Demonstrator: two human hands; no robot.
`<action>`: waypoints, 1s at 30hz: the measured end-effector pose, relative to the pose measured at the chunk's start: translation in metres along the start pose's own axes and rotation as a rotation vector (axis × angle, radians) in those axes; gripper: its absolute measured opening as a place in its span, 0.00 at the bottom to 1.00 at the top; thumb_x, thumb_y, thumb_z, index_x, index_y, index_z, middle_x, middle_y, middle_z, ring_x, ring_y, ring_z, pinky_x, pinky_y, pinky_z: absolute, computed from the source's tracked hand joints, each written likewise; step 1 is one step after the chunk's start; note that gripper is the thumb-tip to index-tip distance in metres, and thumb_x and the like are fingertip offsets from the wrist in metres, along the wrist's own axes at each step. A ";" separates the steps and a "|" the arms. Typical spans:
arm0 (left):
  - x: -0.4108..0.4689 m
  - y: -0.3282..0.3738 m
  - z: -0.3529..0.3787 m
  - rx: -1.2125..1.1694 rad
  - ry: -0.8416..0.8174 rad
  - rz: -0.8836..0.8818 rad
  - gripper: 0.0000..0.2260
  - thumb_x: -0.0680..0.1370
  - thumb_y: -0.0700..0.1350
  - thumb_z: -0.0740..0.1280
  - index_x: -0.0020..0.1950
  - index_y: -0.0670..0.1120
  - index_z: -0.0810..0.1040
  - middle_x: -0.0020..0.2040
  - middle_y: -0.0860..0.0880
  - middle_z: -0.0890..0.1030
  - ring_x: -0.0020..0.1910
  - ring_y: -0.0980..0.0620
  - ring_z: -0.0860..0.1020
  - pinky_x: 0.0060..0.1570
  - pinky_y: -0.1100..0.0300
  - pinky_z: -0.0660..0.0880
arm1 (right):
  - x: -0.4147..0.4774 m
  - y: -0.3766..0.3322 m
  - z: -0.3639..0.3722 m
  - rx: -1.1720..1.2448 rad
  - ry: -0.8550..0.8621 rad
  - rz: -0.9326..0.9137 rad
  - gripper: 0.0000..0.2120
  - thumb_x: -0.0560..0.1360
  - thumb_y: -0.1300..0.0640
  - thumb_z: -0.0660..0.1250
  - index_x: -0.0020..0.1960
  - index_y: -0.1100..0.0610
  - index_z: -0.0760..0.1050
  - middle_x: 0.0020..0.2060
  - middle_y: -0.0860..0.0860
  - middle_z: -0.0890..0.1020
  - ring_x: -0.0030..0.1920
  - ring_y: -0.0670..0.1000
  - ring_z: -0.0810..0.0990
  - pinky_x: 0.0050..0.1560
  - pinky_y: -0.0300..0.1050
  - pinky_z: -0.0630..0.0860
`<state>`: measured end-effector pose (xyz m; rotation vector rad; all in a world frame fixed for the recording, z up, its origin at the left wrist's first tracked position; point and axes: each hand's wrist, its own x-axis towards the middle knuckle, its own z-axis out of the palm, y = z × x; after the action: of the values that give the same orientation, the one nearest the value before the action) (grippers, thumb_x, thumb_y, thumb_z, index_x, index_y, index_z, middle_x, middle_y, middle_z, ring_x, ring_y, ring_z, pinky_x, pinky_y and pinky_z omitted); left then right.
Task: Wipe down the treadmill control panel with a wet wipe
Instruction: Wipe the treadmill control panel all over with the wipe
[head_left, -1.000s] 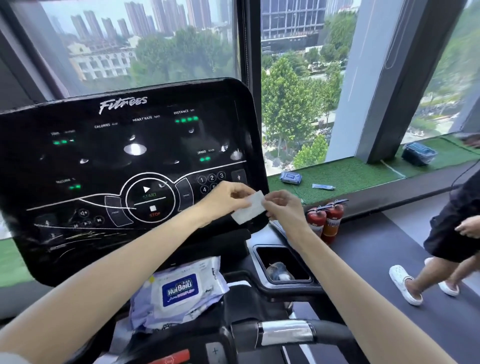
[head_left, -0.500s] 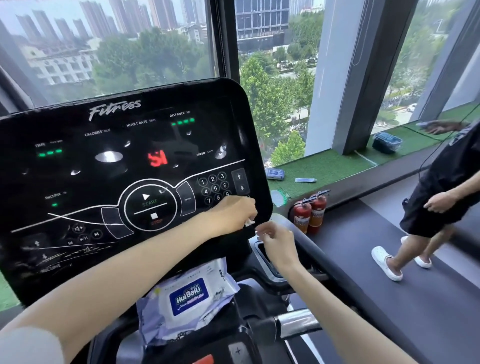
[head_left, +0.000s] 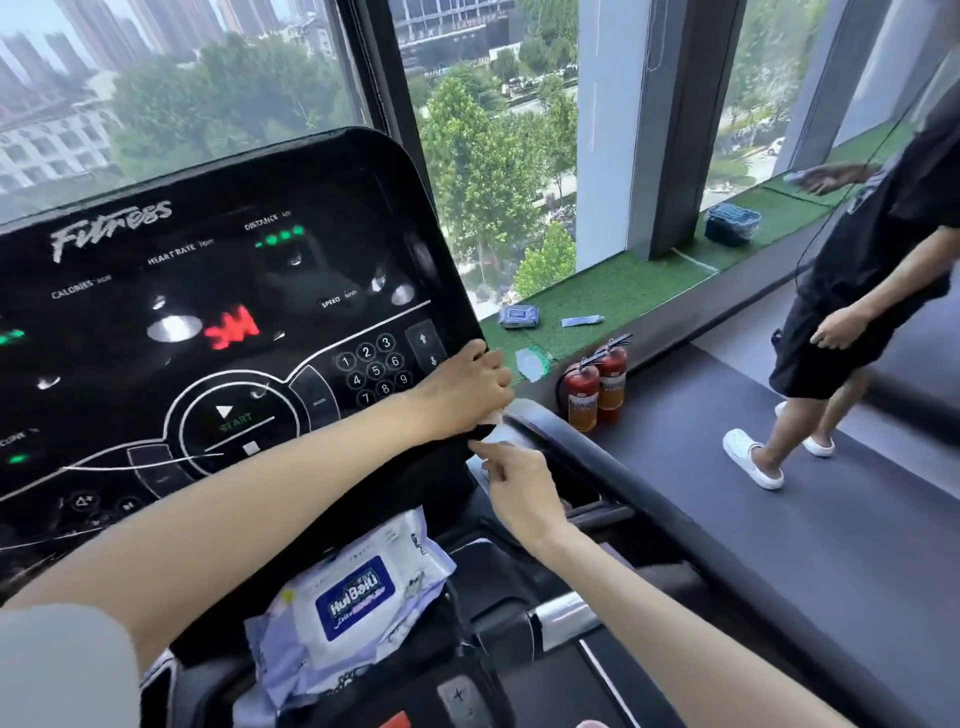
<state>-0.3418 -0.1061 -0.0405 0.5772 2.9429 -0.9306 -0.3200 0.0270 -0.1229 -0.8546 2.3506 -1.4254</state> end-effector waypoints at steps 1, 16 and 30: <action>0.003 -0.005 -0.002 0.030 0.043 -0.048 0.10 0.72 0.37 0.65 0.52 0.47 0.77 0.50 0.50 0.77 0.54 0.47 0.71 0.55 0.53 0.64 | 0.000 -0.001 -0.003 -0.022 -0.017 -0.013 0.24 0.73 0.69 0.55 0.64 0.54 0.74 0.55 0.53 0.80 0.55 0.52 0.78 0.55 0.42 0.72; -0.008 -0.062 -0.019 0.241 0.330 -0.529 0.10 0.69 0.37 0.72 0.46 0.46 0.74 0.39 0.48 0.73 0.37 0.48 0.72 0.42 0.56 0.64 | 0.020 -0.008 -0.002 -0.300 0.107 -0.413 0.28 0.64 0.73 0.62 0.63 0.61 0.74 0.63 0.56 0.76 0.61 0.57 0.74 0.60 0.45 0.71; -0.005 -0.112 -0.042 0.227 0.611 -0.882 0.09 0.71 0.36 0.69 0.45 0.46 0.73 0.38 0.48 0.72 0.36 0.47 0.71 0.43 0.55 0.64 | 0.070 -0.030 -0.015 -0.401 0.135 -0.612 0.37 0.65 0.74 0.58 0.74 0.64 0.55 0.74 0.58 0.55 0.75 0.55 0.49 0.73 0.50 0.48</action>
<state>-0.3714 -0.1691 0.0562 -0.6598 3.7155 -1.3240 -0.3724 -0.0147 -0.0840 -1.7558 2.6560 -1.2314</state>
